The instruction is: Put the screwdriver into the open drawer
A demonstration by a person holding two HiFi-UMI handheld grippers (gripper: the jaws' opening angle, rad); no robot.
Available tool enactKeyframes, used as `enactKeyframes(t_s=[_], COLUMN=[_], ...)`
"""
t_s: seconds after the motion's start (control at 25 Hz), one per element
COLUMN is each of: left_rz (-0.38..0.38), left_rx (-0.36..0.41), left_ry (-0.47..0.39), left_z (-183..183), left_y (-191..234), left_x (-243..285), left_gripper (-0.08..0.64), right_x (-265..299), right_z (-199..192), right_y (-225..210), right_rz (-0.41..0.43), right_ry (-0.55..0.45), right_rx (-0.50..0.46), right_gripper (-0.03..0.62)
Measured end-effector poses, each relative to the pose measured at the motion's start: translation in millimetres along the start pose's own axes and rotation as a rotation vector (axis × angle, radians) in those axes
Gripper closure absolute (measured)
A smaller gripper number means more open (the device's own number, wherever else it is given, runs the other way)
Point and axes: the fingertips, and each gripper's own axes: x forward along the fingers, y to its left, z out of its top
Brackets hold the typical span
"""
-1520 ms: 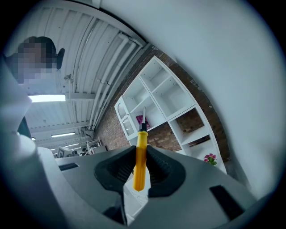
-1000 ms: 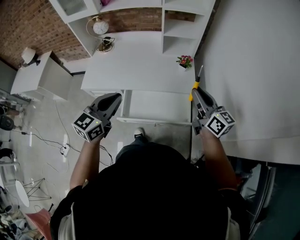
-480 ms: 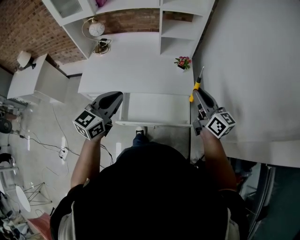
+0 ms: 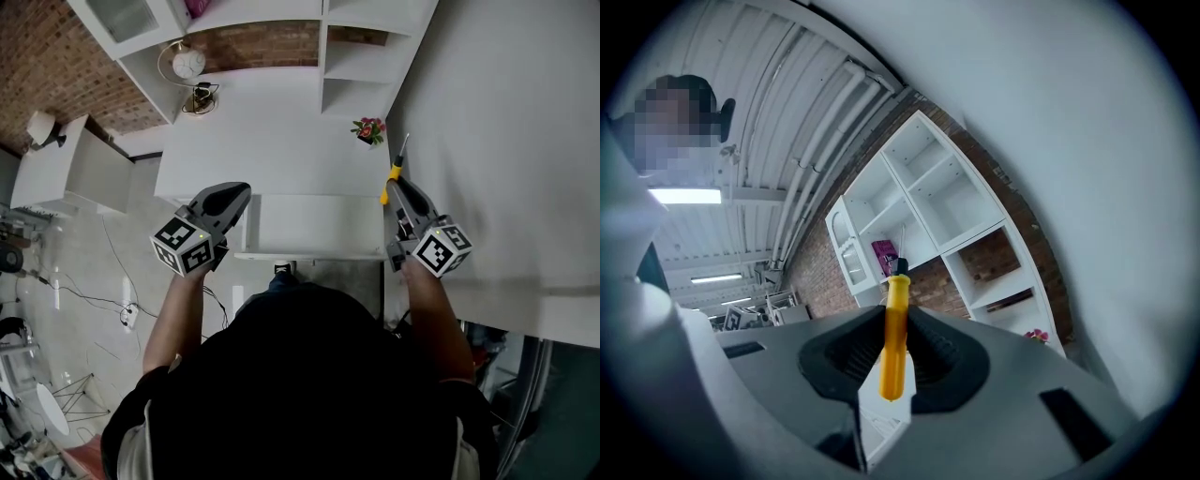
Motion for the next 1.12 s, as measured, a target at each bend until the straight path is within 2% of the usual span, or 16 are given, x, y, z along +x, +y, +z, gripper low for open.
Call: enactKeyframes(t_s=[0.56,1.12], left_rz=[0.003,-0.001], left_rx=[-0.028,-0.055], left_ry=[0.053,0.092], left_z=[-12,-18], left_y=[51,91], left_x=[30,40], left_gripper=[0.537,0.537], right_x=[42,86], right_z=[-9,-18], right_y=[-24,-34], right_rz=[-0.047,-0.045], right_ry=[0.032,0.059], right_rx=[0.005,0.013], right_gripper=[0.514,0.514])
